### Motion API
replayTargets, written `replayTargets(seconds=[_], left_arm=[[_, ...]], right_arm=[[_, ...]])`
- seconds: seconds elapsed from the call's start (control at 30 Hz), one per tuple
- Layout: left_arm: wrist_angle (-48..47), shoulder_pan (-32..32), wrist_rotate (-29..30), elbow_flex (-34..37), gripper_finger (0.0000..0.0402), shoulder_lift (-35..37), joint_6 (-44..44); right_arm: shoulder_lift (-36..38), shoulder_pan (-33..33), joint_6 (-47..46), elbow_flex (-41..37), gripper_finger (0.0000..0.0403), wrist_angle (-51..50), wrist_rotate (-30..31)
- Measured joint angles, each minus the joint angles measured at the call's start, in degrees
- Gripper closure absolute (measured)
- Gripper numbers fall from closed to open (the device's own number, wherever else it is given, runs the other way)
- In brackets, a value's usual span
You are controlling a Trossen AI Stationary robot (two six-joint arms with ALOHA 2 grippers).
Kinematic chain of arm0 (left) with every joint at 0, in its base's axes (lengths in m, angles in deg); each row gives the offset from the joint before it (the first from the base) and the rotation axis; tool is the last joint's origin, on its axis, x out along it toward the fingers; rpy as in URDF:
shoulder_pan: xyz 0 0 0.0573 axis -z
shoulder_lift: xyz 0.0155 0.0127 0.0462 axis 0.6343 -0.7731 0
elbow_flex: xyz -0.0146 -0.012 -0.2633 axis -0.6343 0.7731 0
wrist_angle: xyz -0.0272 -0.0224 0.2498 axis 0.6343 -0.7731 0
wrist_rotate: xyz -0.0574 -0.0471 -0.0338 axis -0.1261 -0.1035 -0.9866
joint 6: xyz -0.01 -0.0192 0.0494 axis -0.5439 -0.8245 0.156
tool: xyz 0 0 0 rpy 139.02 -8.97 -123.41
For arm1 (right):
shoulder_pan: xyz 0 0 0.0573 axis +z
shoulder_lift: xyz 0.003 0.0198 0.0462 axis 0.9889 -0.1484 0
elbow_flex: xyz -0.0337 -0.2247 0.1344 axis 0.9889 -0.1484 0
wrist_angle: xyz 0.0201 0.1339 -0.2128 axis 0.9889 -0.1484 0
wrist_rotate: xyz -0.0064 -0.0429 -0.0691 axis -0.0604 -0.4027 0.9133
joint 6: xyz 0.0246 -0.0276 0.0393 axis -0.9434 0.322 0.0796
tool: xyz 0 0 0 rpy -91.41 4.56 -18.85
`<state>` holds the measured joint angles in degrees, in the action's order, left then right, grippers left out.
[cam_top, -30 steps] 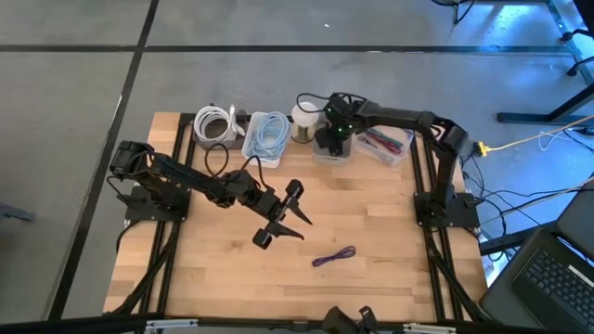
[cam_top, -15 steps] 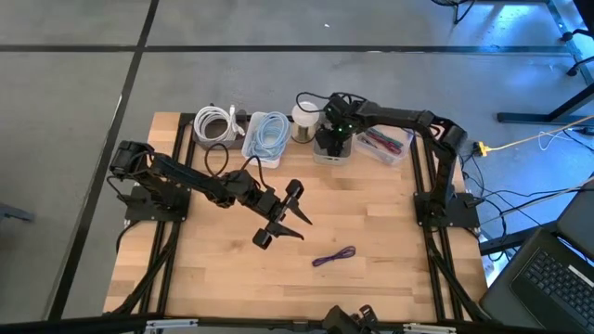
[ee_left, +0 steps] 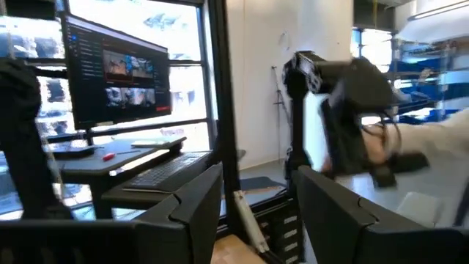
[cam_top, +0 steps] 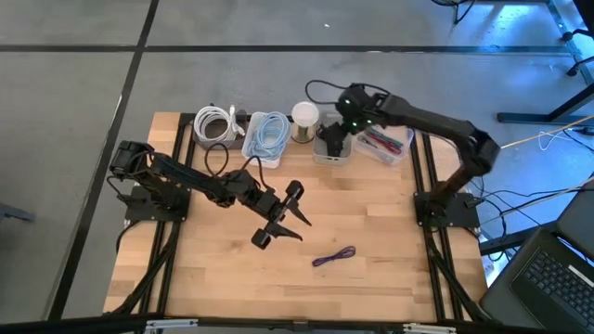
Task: Pick & Place USB Port
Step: Put the violet charger cable into the transparent bin
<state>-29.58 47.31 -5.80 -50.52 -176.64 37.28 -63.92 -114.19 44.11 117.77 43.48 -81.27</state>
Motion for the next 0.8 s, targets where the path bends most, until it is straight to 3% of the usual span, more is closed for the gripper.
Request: replayTargets(seconds=[0.1, 0.27, 0.37, 0.53, 0.8], left_arm=[[0.01, -0.07, -7.46, 0.0, 0.0233, 0.0, -3.15], [0.71, 0.48, -34.67, 0.0, 0.0234, 0.0, -13.6], [2.33, 2.63, -45.94, 0.0, 0.0237, 0.0, -18.25], [3.79, 4.81, -48.49, 0.02, 0.0242, 0.22, -19.4], [5.41, 5.21, -50.0, 0.02, 0.0241, 0.22, -19.66]], right_arm=[[4.71, 2.26, 1.46, 0.01, 0.0195, -6.49, -2.57], [10.48, 8.2, 0.28, 0.0, 0.0194, -18.75, -3.32], [12.14, 13.14, -2.39, 0.0, 0.0194, -23.32, -3.71], [12.59, 23.27, -5.84, 0.0, 0.0194, -24.76, -5.61], [12.39, 40.24, -10.11, -1.94, 0.0194, -18.46, -6.96]])
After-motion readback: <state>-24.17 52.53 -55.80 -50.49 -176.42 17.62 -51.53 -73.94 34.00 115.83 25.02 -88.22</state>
